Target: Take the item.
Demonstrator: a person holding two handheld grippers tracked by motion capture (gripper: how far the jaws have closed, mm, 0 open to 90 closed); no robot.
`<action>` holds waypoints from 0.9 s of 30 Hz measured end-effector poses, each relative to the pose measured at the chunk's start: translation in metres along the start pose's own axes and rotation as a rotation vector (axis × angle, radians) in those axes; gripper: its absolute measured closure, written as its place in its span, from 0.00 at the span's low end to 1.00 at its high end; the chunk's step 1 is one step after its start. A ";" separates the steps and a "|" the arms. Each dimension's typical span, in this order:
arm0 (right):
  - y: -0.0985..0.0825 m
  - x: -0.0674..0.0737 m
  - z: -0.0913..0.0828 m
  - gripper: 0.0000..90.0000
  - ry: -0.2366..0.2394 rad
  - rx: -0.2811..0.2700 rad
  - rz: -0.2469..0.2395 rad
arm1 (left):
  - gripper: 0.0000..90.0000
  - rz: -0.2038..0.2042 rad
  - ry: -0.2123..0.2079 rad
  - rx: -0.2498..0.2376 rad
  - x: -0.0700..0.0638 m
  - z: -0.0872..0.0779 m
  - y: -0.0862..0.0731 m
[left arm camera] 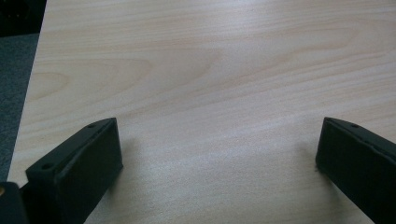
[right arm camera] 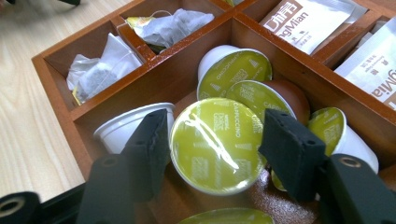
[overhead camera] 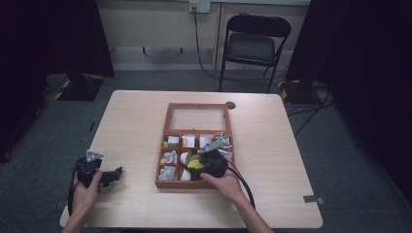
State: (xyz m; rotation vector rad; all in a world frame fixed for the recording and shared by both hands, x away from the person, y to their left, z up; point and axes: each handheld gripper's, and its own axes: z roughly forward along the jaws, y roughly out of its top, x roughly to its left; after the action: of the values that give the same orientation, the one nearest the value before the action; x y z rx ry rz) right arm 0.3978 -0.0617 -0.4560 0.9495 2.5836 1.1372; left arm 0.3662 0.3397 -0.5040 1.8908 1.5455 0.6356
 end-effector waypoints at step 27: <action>0.003 -0.001 0.009 0.45 -0.024 0.128 0.027 | 0.00 0.000 0.000 0.000 0.000 0.000 0.000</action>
State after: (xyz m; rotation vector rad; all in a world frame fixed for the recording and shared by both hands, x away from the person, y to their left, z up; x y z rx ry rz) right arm 0.4036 -0.0554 -0.4596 1.0208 2.6588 0.9701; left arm 0.3662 0.3396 -0.5040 1.8906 1.5457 0.6356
